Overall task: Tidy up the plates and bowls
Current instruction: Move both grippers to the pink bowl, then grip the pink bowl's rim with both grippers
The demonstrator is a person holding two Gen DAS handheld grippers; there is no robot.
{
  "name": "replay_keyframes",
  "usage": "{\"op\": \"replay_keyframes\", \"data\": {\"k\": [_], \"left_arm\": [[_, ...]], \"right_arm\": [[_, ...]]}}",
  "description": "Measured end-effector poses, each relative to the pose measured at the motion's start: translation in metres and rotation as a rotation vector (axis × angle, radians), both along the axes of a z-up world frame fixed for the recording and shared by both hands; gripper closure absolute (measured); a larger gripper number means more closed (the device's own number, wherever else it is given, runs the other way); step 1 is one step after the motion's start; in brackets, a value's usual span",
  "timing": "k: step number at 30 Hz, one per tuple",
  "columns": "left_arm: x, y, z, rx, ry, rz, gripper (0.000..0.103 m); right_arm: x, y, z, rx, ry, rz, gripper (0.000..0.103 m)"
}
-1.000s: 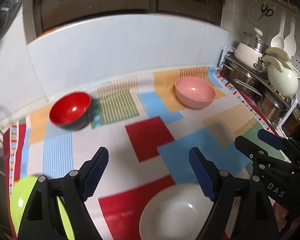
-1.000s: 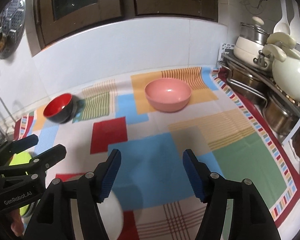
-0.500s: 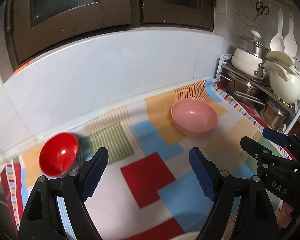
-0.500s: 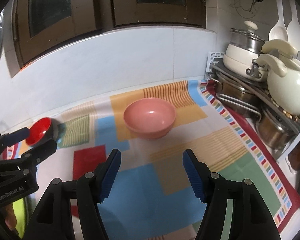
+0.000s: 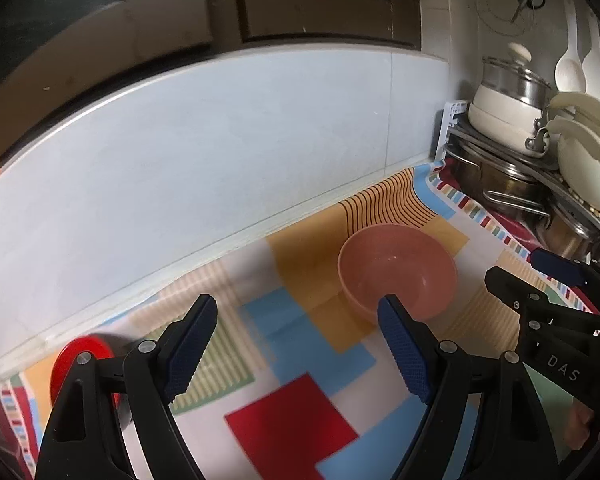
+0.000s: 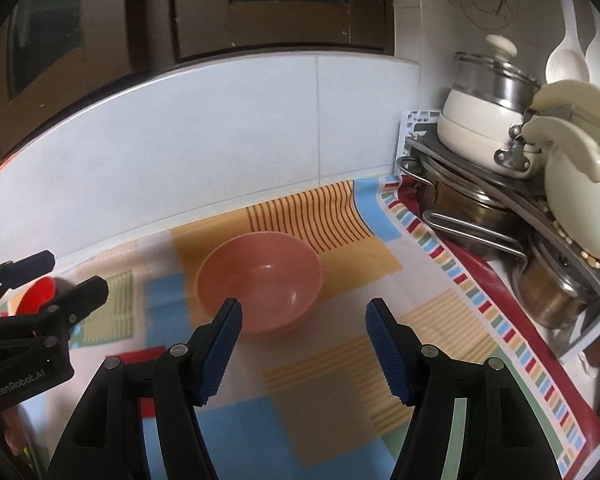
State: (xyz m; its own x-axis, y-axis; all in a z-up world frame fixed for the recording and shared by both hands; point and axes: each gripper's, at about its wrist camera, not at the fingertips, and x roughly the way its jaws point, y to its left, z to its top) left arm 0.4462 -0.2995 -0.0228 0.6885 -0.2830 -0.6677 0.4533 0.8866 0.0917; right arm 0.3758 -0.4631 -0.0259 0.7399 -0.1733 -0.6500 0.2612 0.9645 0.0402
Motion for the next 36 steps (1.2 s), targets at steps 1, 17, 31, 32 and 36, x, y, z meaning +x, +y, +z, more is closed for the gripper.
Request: {"op": "replay_keyframes", "data": {"k": [1,17,31,32,36], "left_arm": [[0.007,-0.004,-0.003,0.002,0.002,-0.003,0.020],[0.065,-0.060,-0.055,0.050,0.081,-0.057,0.033],[0.083,-0.075,-0.084,0.041,0.209,-0.094,0.065],[0.084,-0.076,-0.086,0.039,0.216,-0.095,0.071],[0.087,-0.078,-0.091,0.013,0.251,-0.098,0.083]], "right_arm": [[0.005,-0.003,-0.003,0.004,0.004,-0.006,0.038],[0.065,-0.031,-0.050,0.068,0.077,-0.039,0.040],[0.080,-0.035,-0.072,0.131,0.131,-0.032,0.071],[0.081,-0.034,-0.073,0.134,0.136,-0.031,0.072],[0.084,-0.034,-0.076,0.141,0.151,-0.027,0.083]]}}
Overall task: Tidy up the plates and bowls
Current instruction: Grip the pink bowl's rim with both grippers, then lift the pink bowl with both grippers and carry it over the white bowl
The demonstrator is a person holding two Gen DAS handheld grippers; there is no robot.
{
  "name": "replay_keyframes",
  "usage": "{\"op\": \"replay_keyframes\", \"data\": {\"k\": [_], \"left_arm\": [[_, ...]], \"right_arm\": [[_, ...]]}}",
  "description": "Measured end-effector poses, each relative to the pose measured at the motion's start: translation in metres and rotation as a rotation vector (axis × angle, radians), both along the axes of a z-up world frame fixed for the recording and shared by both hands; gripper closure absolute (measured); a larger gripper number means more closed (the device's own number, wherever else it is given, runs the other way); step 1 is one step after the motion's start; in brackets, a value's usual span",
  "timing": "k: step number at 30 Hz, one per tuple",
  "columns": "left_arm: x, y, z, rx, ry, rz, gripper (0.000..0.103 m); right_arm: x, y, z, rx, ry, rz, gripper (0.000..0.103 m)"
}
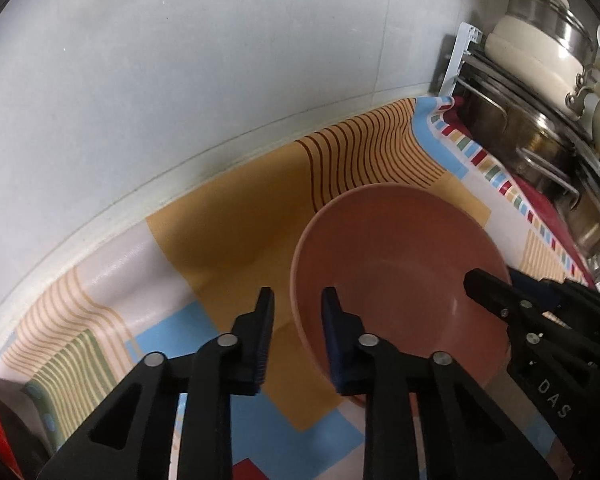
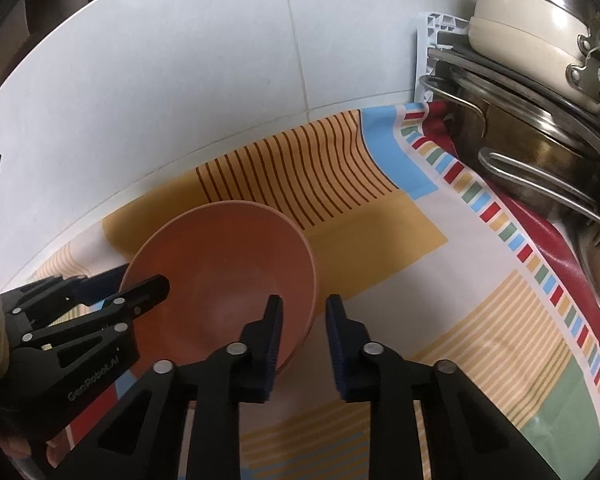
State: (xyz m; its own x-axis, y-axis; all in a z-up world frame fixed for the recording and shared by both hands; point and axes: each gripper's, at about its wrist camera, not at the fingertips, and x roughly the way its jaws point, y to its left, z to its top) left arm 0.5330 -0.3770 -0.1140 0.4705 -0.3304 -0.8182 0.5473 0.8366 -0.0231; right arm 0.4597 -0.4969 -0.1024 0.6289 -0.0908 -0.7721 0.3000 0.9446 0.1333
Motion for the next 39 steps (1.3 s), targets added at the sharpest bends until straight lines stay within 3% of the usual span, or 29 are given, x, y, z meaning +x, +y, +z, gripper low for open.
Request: {"op": "replay_keyframes", "data": {"k": [2,16,39], "left_arm": [[-0.002,-0.002,-0.001,0.004,0.003,-0.007,0.088],[-0.021,0.020,0.026,-0.013,-0.032,0.029,0.090],[-0.130,0.109,0.097,-0.092,-0.084,0.163,0.090]], "right_arm": [[0.000,0.001,0.000,0.004,-0.003,0.001,0.085],[-0.009,0.014,0.015,0.004,-0.009,-0.001,0.089],[-0.087,0.078,0.084,-0.004,-0.081,0.094,0.089]]}}
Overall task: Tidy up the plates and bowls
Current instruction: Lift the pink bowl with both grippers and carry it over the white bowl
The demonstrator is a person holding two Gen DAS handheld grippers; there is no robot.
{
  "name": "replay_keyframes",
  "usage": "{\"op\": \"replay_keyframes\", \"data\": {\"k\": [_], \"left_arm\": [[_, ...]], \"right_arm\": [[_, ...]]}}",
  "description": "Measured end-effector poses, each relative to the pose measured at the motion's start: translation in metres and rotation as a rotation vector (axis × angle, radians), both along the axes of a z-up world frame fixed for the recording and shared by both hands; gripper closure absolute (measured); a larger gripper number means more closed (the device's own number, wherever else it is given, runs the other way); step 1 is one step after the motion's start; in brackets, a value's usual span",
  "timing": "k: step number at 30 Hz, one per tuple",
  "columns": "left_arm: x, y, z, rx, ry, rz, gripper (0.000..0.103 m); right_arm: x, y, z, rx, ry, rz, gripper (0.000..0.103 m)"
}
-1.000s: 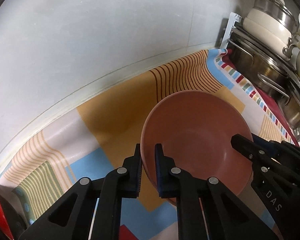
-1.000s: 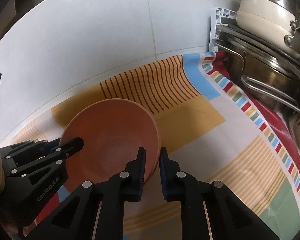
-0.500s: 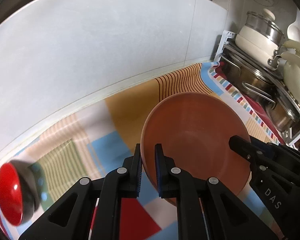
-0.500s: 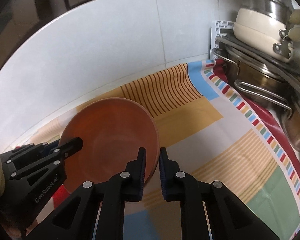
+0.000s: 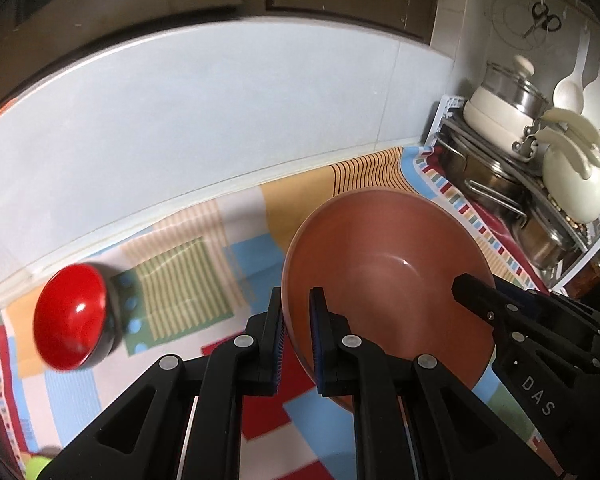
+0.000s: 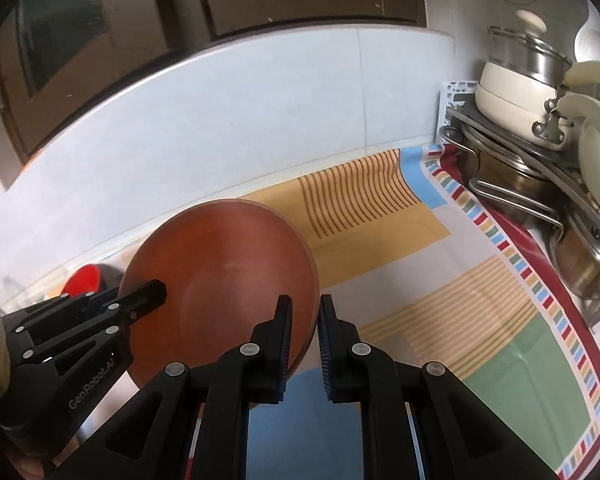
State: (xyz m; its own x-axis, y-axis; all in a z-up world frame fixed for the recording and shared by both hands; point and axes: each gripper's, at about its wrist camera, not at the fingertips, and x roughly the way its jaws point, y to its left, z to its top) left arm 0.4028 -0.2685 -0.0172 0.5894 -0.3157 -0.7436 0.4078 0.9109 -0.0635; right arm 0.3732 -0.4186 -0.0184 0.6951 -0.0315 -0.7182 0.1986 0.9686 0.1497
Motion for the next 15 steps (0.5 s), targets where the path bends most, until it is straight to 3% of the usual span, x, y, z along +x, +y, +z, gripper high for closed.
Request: {"op": "replay_keyframes", "data": {"k": [15], "left_arm": [[-0.080,0.052,0.011,-0.058,0.003,0.085,0.090]], "right_arm": [[-0.065,0.048,0.018,-0.025,-0.006,0.086,0.089]]}}
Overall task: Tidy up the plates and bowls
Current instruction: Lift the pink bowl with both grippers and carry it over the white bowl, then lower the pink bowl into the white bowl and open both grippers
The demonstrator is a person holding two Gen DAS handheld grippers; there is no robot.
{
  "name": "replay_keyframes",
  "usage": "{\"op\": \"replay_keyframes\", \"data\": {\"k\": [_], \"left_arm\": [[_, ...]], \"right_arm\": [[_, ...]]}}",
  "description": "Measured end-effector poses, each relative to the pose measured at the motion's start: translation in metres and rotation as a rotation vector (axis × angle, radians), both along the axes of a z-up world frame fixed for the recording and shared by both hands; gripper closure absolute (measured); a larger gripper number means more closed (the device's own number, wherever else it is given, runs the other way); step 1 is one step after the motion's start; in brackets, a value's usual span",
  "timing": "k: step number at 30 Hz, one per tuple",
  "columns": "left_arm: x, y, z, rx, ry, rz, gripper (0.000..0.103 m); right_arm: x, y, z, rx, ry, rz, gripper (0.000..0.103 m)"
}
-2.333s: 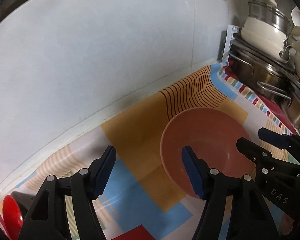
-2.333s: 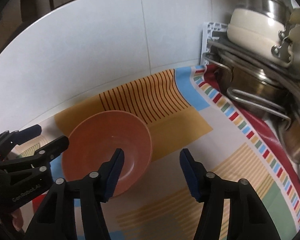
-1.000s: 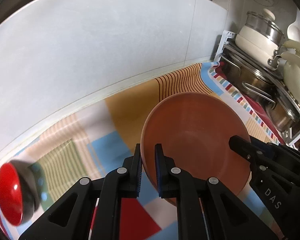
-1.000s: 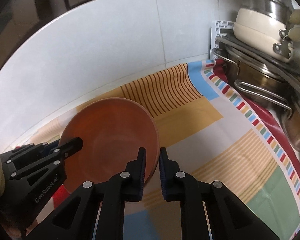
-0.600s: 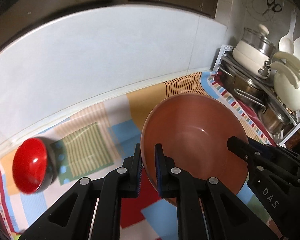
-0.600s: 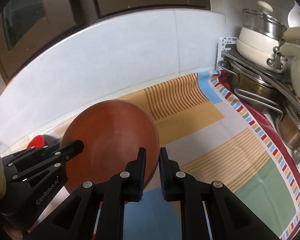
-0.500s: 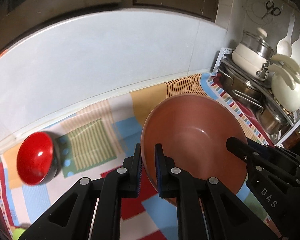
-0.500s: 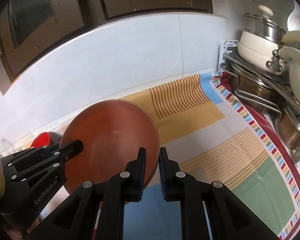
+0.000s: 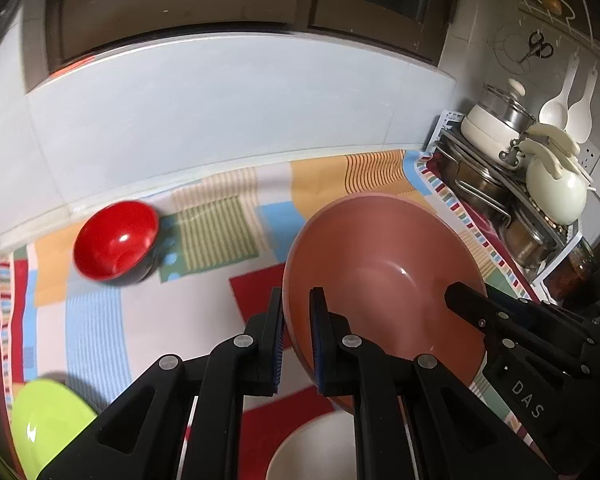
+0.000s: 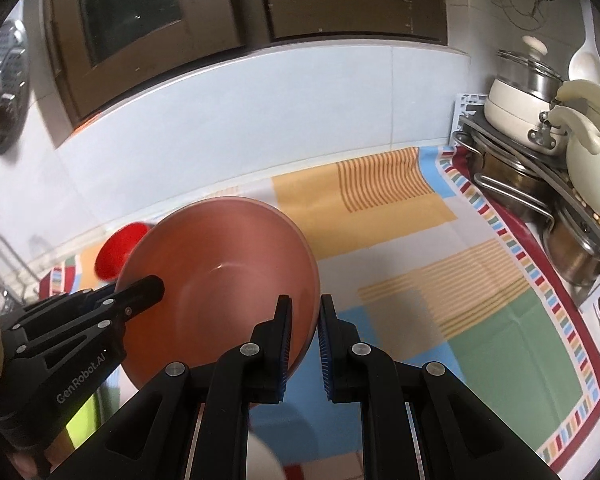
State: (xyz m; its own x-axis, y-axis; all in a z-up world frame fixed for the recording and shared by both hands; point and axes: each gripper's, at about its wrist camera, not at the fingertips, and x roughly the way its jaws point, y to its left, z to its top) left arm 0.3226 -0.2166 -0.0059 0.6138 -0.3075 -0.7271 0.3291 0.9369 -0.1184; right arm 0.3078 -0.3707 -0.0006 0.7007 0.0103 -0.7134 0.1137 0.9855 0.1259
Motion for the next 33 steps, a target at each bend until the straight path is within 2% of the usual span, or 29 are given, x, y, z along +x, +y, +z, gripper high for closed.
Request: {"op": "replay_keyframes", "data": {"k": [18,33], "left_arm": [[-0.068,0.025,-0.019,0.037,0.054,-0.032,0.089],[-0.086,0.027,-0.054,0.089,0.145,-0.063,0.089]], "right_arm": [[-0.068,0.031,-0.016,-0.028,0.059,0.054,0.089],[-0.088,0.039,-0.048,-0.032,0.168,0.080,0.089]]}}
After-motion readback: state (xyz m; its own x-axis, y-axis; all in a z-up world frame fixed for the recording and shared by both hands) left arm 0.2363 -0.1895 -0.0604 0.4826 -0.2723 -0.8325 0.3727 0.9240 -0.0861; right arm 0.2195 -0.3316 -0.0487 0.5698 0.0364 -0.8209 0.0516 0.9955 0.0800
